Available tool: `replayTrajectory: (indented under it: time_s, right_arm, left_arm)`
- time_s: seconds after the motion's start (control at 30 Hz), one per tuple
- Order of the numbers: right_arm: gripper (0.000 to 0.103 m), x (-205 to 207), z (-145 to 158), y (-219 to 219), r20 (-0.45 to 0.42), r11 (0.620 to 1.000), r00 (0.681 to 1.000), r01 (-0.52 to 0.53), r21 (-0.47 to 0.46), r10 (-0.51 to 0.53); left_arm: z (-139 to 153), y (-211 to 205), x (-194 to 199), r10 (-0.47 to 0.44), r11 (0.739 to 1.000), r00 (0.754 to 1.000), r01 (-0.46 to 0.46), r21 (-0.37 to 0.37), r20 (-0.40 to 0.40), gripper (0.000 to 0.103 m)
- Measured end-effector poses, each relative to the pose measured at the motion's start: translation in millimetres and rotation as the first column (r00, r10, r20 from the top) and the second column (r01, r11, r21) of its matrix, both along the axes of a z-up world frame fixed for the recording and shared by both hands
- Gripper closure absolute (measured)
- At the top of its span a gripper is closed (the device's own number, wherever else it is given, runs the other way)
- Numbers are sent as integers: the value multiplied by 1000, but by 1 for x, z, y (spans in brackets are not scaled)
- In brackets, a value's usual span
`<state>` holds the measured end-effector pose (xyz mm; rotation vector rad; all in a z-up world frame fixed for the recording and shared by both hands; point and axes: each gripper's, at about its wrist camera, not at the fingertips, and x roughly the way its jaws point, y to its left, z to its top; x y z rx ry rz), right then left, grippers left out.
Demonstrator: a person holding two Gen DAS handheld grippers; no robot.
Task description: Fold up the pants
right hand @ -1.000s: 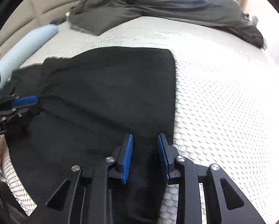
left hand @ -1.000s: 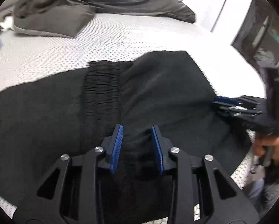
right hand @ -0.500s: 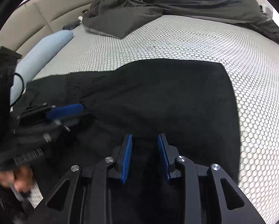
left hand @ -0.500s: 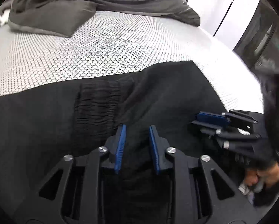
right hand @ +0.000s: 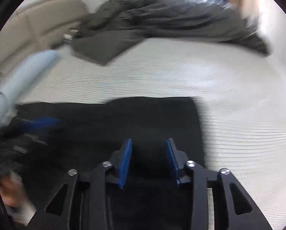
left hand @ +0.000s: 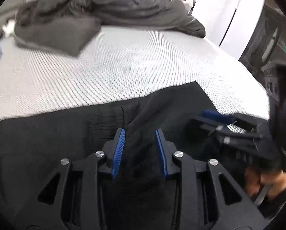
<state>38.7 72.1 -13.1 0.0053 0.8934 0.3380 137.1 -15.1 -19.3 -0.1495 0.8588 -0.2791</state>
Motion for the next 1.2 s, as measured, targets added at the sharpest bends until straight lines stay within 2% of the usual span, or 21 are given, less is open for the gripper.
replayTrajectory:
  time_s: [0.07, 0.17, 0.23, 0.3, 0.33, 0.4, 0.5, 0.57, 0.6, 0.67, 0.7, 0.73, 0.77, 0.8, 0.83, 0.9, 1.03, 1.07, 1.1, 1.13, 1.2]
  right_arm:
    - [64, 13, -13, 23, -54, 997, 997, -45, 56, 48]
    - [65, 23, -34, 42, -71, 996, 996, -52, -66, 48]
    - [65, 26, -30, 28, -70, 995, 998, -10, -102, 3]
    - [65, 19, -28, 14, -16, 966, 995, 94, -242, -101]
    - [65, 18, -29, 6, -5, 953, 990, 134, -273, -141]
    - [65, 13, -27, -5, 5, 952, 985, 168, -256, -172]
    - [65, -13, -13, -5, 53, 960, 987, 158, -229, -150]
    - [63, -32, -6, 5, 54, 987, 996, 73, -141, -66]
    - [62, -41, -5, 10, 44, 993, 999, 31, -113, -26]
    - [60, -58, -9, 30, 2, 996, 997, -74, -58, 74]
    - [60, -62, -13, 41, -23, 993, 994, -111, -36, 110]
    - [60, -69, -23, 51, -45, 990, 990, -138, -34, 137]
    - [60, -68, -30, 61, -65, 985, 986, -161, -65, 157]
    - [61, -70, -38, 69, -62, 975, 984, -171, -142, 164]
    - [61, -71, -42, 71, -45, 967, 985, -174, -188, 168]
    - [60, -70, -42, 59, -29, 966, 989, -151, -208, 148]
    - [59, -79, -37, 5, -15, 972, 1000, -28, -235, 26]
    - [50, -81, -37, -13, -25, 975, 1000, 2, -223, -8]
    - [45, -84, -37, -27, -35, 982, 999, 23, -186, -30]
    - [45, -95, -34, -37, -52, 992, 998, 34, -125, -41]
    - [45, -98, -35, -59, -113, 998, 993, 52, 45, -47]
  left_arm:
    - [-18, 6, 12, 45, 999, 998, -46, -8, -48, 76]
    - [-17, 20, 12, 77, 995, 995, -81, -65, -56, 79]
    - [-17, 25, 5, 78, 995, 996, -81, -57, -42, 80]
    - [-18, 23, 0, 83, 996, 996, -83, -21, -28, 80]
    - [-17, 22, -5, 95, 995, 995, -95, 28, -17, 80]
    - [-14, 24, -6, 129, 986, 992, -129, 109, 5, 76]
    - [0, 36, -33, 144, 985, 989, -145, 94, 15, 76]
    - [13, 34, -62, 110, 991, 992, -114, 66, 68, 75]
    - [15, 29, -78, 83, 995, 993, -87, 49, 81, 70]
    - [9, 12, -92, 2, 1000, 999, -3, 23, 48, 66]
    - [2, 1, -95, -35, 999, 999, 34, 32, 20, 66]
    - [-2, -5, -96, -47, 998, 999, 47, 50, 10, 66]
    - [-9, -13, -99, -53, 994, 999, 52, 99, 9, 66]
    - [-14, -15, -101, -56, 990, 998, 54, 133, 15, 65]
    - [-17, -16, -104, -67, 986, 997, 62, 154, 27, 65]
    - [-18, -9, -110, -83, 985, 996, 77, 153, 32, 65]
    - [-23, 6, -134, -93, 984, 994, 83, 159, 57, 65]
    - [-24, 8, -141, -86, 983, 994, 72, 169, 74, 65]
    - [-24, 9, -144, -77, 982, 993, 62, 176, 84, 65]
    - [-24, 9, -148, -64, 981, 994, 46, 190, 91, 64]
    - [-21, 9, -153, -64, 981, 994, 46, 191, 92, 59]
